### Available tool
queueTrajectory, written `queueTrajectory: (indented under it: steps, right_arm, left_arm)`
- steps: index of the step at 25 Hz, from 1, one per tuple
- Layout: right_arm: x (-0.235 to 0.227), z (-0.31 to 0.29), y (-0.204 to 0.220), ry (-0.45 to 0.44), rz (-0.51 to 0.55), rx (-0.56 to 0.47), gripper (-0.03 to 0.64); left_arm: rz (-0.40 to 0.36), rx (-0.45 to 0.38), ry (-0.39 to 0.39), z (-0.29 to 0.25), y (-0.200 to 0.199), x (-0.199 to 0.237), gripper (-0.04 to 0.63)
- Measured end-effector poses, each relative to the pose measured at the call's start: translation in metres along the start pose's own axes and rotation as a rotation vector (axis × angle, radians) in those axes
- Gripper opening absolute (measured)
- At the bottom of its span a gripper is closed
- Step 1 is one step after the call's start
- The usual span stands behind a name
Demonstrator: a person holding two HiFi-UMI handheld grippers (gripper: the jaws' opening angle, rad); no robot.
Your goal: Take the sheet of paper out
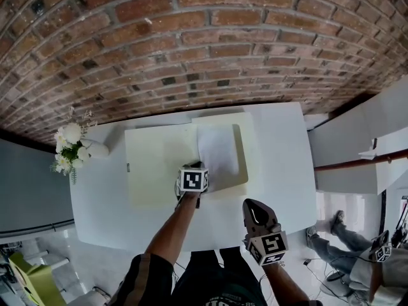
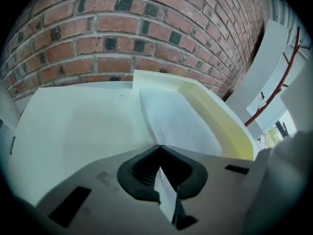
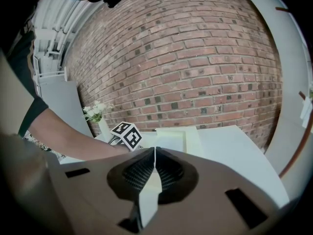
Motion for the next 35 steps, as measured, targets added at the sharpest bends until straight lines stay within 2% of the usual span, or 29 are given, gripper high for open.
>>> queueTrajectory:
  steps: [19,35]
  right_arm:
    - [0.015,-0.006,-0.006,-0.061,0.028,-0.003,0.071]
    - [0.045,-0.010,-0.022,-0.135,0.092,-0.036,0.070]
  left_arm:
    - [0.112,-0.120,0.022,0.038,0.003,0.029,0.009]
    - [0.123,-0.223,-0.044,0.099,0.018,0.060,0.009]
Point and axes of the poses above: the fingertips, and each gripper's own axes: z backward along the fingers, x to its left, y out of its underside, the point moved 6 cm from there along z, backward along the fingers
